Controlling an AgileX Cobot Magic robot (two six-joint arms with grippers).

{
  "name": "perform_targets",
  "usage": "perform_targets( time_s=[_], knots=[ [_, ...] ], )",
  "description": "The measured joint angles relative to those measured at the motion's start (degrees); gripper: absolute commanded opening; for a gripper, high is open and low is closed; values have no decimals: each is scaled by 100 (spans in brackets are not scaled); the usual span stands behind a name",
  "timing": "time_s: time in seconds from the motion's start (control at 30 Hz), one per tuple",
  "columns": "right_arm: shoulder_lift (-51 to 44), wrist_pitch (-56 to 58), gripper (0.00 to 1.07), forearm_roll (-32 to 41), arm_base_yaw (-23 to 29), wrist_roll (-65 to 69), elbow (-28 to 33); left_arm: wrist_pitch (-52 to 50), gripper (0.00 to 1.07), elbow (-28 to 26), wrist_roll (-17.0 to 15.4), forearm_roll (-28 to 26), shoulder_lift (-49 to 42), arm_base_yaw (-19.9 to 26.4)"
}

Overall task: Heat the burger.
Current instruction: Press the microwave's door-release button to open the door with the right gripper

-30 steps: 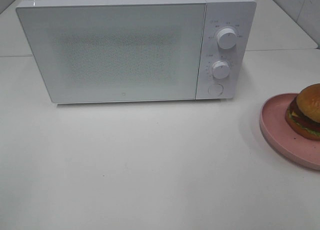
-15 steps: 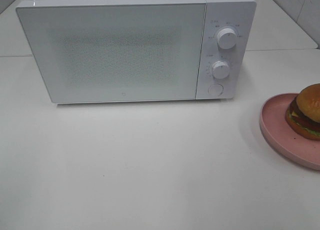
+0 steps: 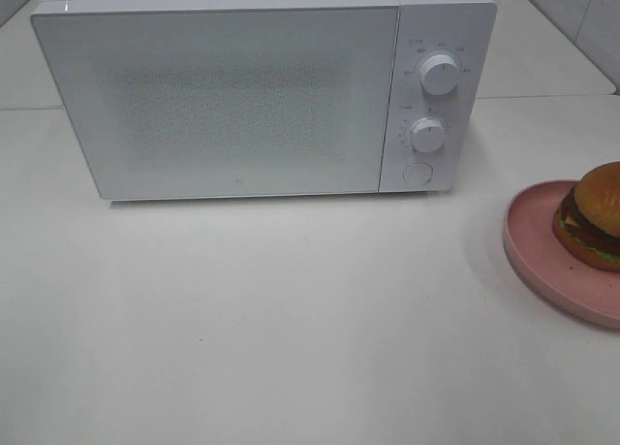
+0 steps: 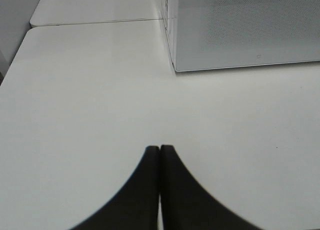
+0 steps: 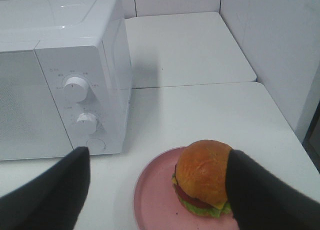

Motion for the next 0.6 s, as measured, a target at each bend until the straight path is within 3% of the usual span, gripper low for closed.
perform_targets(
  time_s=[0.13, 0.2, 0.23, 0.33, 0.4, 0.53, 0.6],
  knots=[
    [567, -510, 62, 0, 0, 0, 69, 0, 0, 0, 0, 0, 0, 0],
    [1175, -917, 50, 0, 0, 0, 103, 0, 0, 0, 0, 0, 0, 0],
    [1616, -1226, 39, 0, 0, 0, 103, 0, 0, 0, 0, 0, 0, 0],
    [1788, -1375, 33, 6, 0, 0, 103, 0, 0, 0, 0, 0, 0, 0],
    [2578, -1954, 10, 166, 0, 0, 103, 0, 0, 0, 0, 0, 0, 0],
    [3134, -2429, 0, 390, 0, 6, 103, 0, 0, 0, 0, 0, 0, 0],
    [3329, -2578, 0, 430, 0, 6, 103, 0, 0, 0, 0, 0, 0, 0]
  ],
)
